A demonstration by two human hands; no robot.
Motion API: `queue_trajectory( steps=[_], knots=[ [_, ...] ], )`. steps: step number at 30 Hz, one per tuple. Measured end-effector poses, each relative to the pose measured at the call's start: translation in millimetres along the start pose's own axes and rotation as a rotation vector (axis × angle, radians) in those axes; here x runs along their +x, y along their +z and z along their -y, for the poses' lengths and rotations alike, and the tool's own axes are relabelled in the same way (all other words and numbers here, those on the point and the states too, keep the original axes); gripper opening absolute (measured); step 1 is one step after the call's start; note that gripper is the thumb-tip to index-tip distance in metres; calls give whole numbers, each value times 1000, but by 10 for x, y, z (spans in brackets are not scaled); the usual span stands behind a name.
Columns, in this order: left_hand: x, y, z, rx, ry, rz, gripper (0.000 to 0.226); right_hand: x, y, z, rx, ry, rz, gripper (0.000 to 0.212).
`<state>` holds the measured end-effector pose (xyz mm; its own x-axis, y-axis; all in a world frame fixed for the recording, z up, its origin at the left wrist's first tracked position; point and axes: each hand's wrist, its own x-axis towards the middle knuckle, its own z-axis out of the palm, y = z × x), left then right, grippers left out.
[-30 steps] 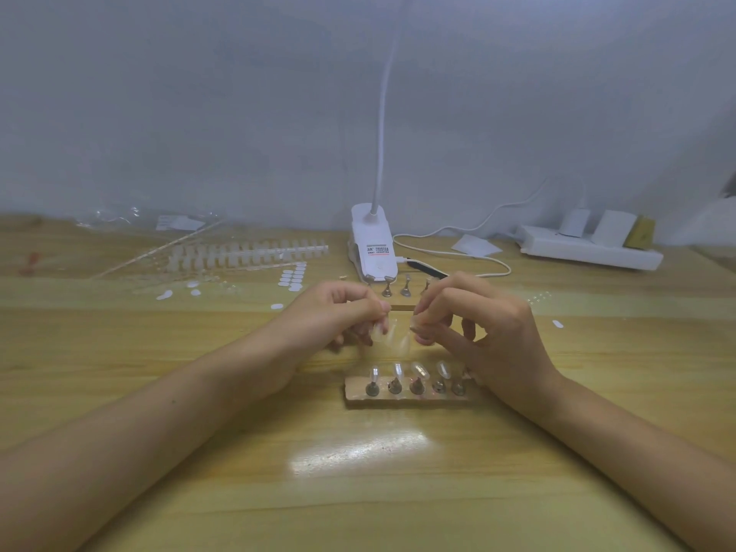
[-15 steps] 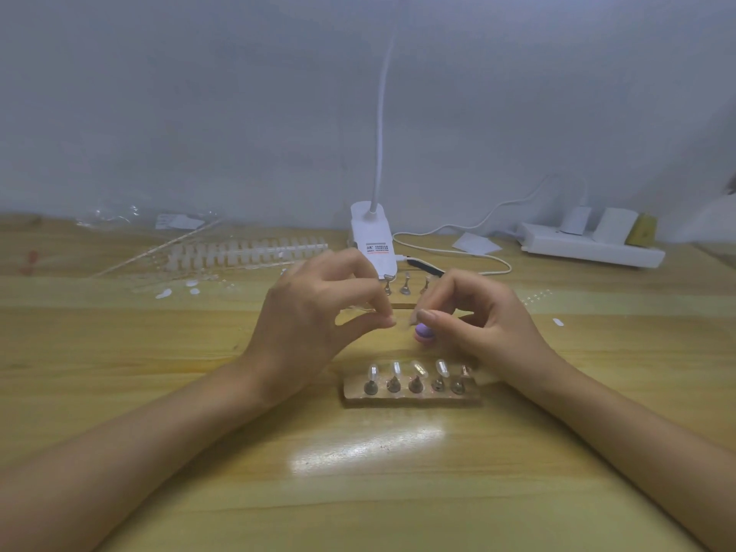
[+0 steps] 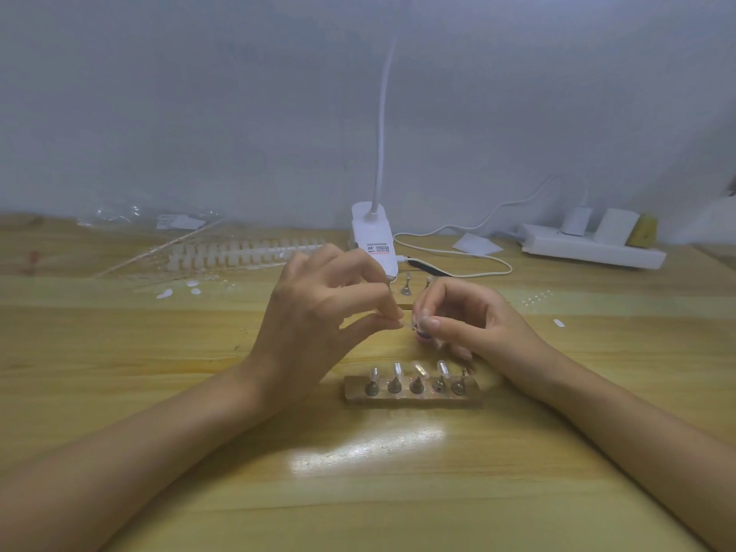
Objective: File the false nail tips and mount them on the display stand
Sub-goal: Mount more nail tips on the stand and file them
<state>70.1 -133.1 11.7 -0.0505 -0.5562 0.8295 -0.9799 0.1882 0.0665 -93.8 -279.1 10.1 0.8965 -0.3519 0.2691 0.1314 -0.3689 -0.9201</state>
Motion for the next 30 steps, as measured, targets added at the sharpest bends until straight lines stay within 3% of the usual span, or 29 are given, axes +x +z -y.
queue_trajectory(
  steps=[6,9,12,17,23,26,30],
  knots=[
    [-51,33,25,-408,-363,187,9,3,-11,-17,-26,4,-124,9],
    [-88,59,61,-376,-489,292,18,8,-10,-22,-43,-10,-131,11],
    [-97,71,90,-252,-541,372,10,9,8,-9,-19,-32,-122,13],
    [-97,33,117,-5,-456,418,16,9,22,4,-37,-6,-111,14],
    [-92,21,103,39,-390,380,21,1,25,5,-135,-45,-124,10],
    [-36,11,70,-156,-349,302,14,-6,26,1,-186,-46,-133,14],
    [27,12,-37,-502,-358,335,11,-25,65,16,-184,-98,-84,23]
  ],
)
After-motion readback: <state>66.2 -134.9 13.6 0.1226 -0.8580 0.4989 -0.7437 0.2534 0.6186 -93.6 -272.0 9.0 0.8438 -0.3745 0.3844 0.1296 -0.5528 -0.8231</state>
